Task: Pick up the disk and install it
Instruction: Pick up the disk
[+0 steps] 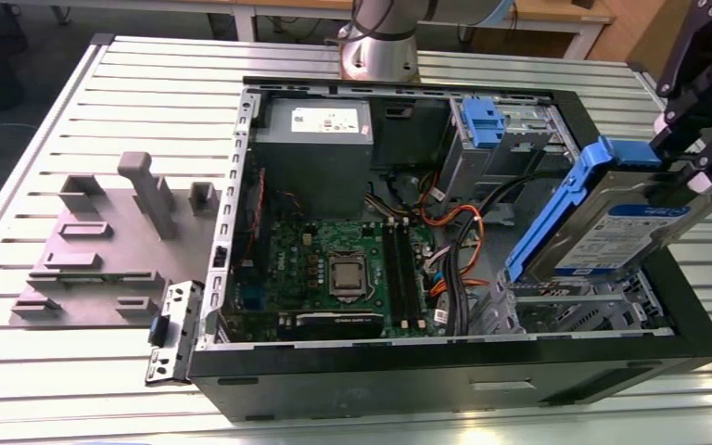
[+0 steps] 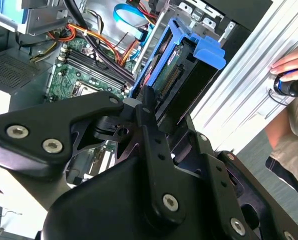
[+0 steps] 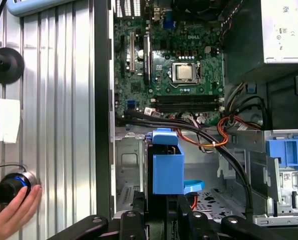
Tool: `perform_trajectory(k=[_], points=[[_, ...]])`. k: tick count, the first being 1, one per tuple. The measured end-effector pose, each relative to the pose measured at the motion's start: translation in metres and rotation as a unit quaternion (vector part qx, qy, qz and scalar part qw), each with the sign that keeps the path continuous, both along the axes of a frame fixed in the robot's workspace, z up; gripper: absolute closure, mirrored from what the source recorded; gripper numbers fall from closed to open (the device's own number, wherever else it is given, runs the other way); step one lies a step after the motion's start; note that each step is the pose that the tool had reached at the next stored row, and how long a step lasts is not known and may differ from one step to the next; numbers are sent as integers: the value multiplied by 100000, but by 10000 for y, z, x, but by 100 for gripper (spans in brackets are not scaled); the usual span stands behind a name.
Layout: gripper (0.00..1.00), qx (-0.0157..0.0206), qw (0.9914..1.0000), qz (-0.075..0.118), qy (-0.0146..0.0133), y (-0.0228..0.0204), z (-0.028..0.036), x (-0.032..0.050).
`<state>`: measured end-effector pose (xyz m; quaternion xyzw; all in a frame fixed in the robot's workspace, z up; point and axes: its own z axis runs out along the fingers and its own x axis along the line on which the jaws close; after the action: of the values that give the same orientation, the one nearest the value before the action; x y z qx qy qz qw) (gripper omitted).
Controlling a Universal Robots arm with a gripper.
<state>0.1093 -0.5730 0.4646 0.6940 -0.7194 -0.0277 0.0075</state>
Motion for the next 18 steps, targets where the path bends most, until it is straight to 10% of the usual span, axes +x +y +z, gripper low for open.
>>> perform_trajectory(k=[18], points=[[65, -60, 99987, 1592, 4, 0, -98, 59]])
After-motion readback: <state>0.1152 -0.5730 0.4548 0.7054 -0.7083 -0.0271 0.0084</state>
